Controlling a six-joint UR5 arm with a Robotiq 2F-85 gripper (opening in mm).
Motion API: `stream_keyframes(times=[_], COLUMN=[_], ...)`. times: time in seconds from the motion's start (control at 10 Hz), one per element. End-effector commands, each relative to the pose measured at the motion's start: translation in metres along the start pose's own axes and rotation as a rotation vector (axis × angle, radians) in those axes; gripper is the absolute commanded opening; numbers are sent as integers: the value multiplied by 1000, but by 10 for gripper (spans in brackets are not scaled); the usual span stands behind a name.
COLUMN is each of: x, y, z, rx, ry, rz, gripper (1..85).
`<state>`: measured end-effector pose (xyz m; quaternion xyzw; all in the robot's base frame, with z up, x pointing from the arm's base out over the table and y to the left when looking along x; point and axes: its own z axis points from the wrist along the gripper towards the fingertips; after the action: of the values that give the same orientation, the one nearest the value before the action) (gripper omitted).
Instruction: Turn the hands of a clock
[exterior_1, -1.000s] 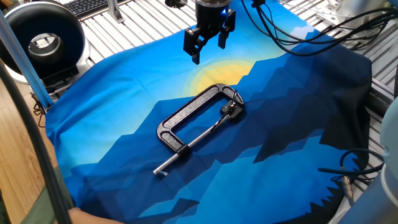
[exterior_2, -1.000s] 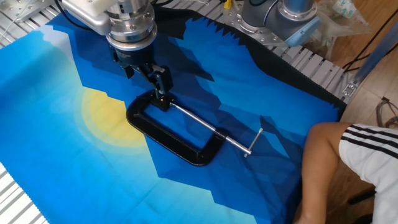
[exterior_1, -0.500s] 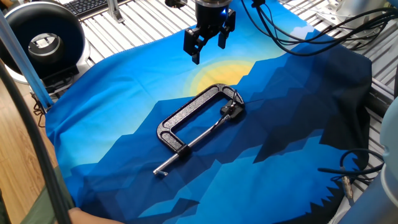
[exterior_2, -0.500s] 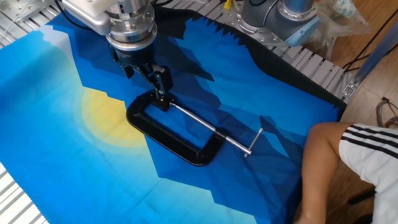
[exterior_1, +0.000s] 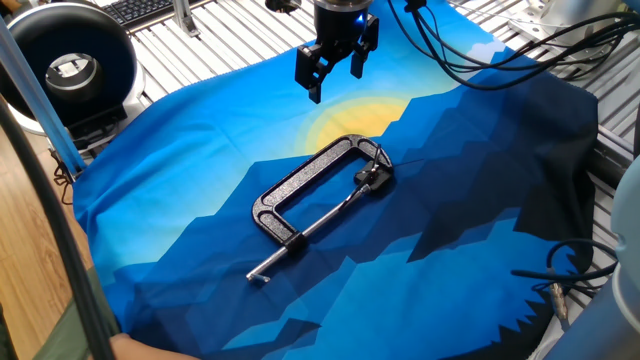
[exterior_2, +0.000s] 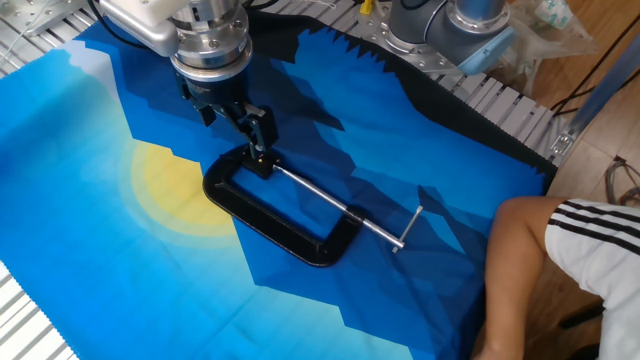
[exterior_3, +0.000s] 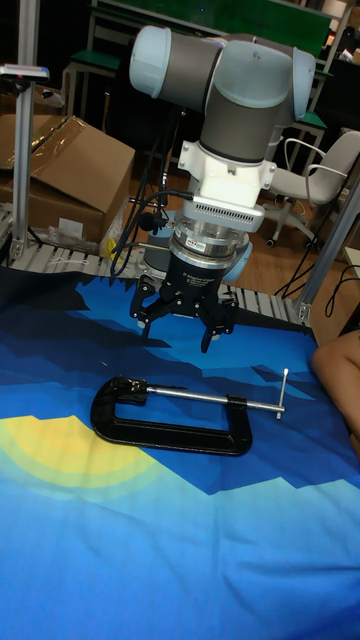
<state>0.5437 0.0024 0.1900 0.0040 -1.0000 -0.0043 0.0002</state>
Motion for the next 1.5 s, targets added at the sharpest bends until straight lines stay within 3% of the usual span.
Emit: stream_keyframes(times=[0.0,1.0,1.4], x=[-24,-22,-4], y=[10,12,20], z=[-1,-1,1], rx=[-27,-28,-62], ry=[-92,-91,-87], rz=[12,29,60], gripper=[13,13,13])
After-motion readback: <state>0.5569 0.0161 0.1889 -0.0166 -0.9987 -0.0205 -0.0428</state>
